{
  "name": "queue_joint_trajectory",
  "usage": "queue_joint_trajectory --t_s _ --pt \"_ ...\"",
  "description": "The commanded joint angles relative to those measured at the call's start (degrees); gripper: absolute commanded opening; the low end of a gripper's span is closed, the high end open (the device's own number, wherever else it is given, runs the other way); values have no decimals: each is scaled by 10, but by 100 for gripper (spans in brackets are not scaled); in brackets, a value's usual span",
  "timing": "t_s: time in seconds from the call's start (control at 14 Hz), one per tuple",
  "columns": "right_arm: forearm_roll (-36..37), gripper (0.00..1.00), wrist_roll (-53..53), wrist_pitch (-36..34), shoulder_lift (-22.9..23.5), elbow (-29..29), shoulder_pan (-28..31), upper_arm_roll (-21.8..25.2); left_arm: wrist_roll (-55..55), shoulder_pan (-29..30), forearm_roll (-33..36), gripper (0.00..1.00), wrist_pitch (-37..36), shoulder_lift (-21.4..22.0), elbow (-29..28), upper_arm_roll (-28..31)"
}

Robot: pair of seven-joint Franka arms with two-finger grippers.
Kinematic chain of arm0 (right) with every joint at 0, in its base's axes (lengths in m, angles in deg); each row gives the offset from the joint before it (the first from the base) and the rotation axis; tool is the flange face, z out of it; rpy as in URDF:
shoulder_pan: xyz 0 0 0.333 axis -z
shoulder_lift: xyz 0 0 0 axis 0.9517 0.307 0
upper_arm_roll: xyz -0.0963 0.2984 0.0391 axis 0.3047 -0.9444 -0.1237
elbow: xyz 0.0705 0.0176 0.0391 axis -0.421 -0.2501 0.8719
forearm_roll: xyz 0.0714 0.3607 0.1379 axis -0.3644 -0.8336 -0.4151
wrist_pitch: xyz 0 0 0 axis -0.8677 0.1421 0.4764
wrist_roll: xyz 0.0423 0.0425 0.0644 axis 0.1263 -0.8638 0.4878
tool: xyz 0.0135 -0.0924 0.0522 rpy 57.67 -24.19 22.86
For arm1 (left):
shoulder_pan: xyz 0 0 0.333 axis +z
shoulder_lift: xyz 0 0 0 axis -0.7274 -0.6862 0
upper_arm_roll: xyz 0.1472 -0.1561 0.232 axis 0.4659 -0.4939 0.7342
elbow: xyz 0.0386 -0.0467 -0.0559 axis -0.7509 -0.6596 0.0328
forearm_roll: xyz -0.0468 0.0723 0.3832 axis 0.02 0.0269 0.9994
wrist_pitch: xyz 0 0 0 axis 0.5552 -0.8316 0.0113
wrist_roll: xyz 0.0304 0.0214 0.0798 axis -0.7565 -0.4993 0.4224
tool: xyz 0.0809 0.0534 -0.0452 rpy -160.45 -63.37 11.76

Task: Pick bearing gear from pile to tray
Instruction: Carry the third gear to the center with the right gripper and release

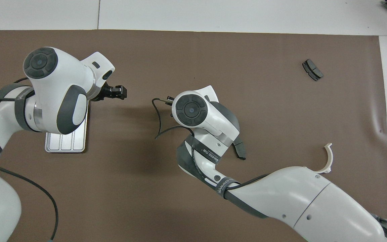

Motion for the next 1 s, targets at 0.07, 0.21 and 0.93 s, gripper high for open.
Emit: queue_joint_trajectory --t_s 0.07,0.21,0.93 --pt "25 22 16 21 6 -15 4 -10 46 -24 -3 73 0 6 2 9" --pt "27 34 16 21 5 -26 4 -10 54 -25 -3 73 0 3 9 8" --pt "57 100 -81 -57 -91 -26 61 -3 147 -90 -5 64 -9 -52 97 9"
